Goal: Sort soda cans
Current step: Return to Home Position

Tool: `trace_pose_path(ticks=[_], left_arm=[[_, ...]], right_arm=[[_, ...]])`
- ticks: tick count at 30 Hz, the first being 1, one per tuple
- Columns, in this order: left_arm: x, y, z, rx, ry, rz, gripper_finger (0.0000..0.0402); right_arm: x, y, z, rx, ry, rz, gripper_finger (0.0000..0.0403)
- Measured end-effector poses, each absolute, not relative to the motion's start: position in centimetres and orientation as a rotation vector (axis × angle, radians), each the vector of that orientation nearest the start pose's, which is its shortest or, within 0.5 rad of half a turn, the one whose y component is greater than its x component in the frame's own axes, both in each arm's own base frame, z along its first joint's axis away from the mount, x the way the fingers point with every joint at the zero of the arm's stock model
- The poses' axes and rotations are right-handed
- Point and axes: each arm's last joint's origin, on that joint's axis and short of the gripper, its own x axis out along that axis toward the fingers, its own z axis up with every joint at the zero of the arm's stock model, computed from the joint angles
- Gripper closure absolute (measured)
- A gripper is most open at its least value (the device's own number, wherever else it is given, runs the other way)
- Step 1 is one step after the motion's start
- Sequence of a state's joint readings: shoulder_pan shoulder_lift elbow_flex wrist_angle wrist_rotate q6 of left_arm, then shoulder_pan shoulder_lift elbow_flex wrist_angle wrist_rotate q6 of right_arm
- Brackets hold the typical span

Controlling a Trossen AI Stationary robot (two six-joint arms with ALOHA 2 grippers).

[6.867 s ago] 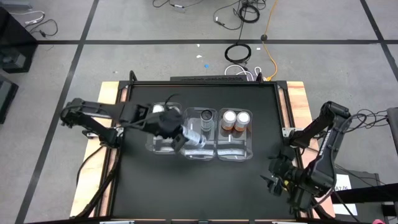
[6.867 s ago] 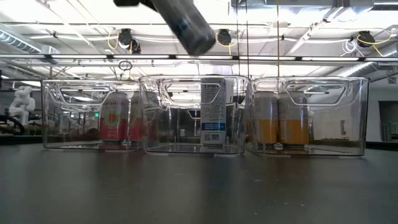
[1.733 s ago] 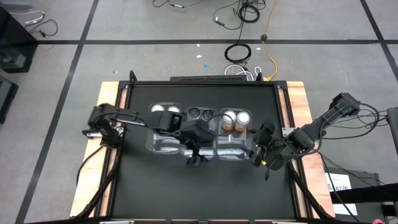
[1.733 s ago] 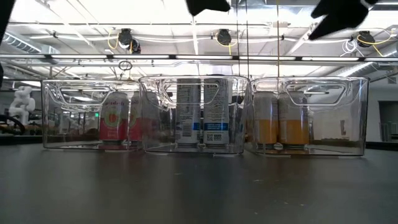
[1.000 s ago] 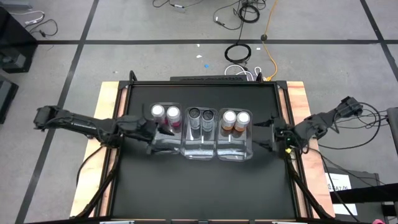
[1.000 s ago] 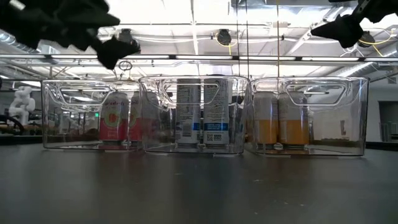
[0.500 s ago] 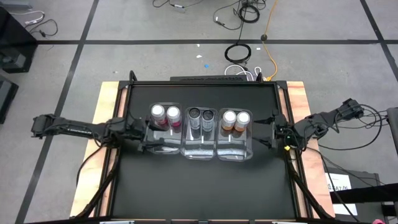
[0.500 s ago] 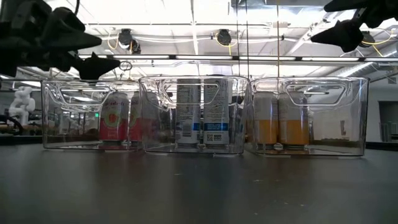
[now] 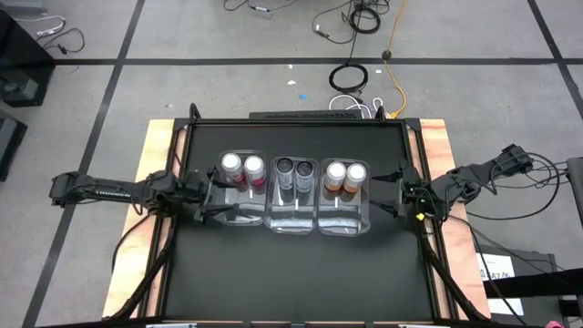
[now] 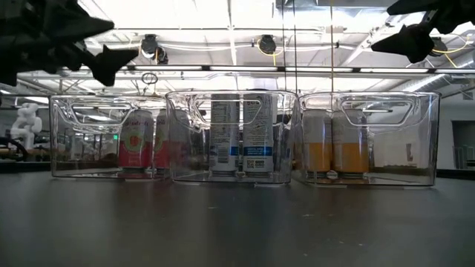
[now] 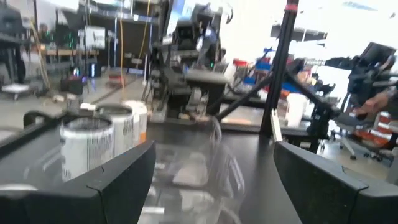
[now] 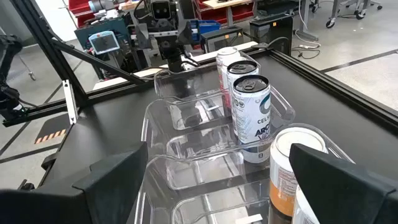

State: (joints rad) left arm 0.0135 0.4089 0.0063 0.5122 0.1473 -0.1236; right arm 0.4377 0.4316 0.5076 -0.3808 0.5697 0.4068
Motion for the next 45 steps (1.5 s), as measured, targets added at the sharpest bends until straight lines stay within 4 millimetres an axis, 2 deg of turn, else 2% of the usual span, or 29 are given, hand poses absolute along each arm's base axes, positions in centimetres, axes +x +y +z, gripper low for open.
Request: trace_pose_path(ticks=[7, 11, 16, 29, 36, 45], left_arm=[[11.3, -0.3, 19.0, -0.11, -0.22, -0.154, 0.0065], [10.8, -0.2, 19.1, -0.166, -0.237, -0.115, 0.0065], [10.5, 0.0, 18.5, -0.262, -0.186, 0.021, 0.0065], [9.6, -0.9, 17.5, -0.214, -0.102, 0.001, 0.0065], [9.7, -1.0, 16.9, -0.128, -0.041, -0.015, 0.0065], [9.8, -1.1, 16.7, -0.126, -0.012, -0.031, 0.0065]], right_arm=[[10.4, 3.3, 26.4, 0.265, 0.251, -0.128, 0.0019], [10.4, 3.4, 26.4, 0.268, 0.255, -0.112, 0.0019], [10.3, 3.3, 26.5, 0.272, 0.248, -0.11, 0.0019], [9.4, 2.9, 26.6, 0.329, 0.239, -0.101, 0.0019], [9.2, 2.9, 26.7, 0.322, 0.235, -0.079, 0.0019], [9.2, 2.9, 26.6, 0.299, 0.245, -0.08, 0.0019]])
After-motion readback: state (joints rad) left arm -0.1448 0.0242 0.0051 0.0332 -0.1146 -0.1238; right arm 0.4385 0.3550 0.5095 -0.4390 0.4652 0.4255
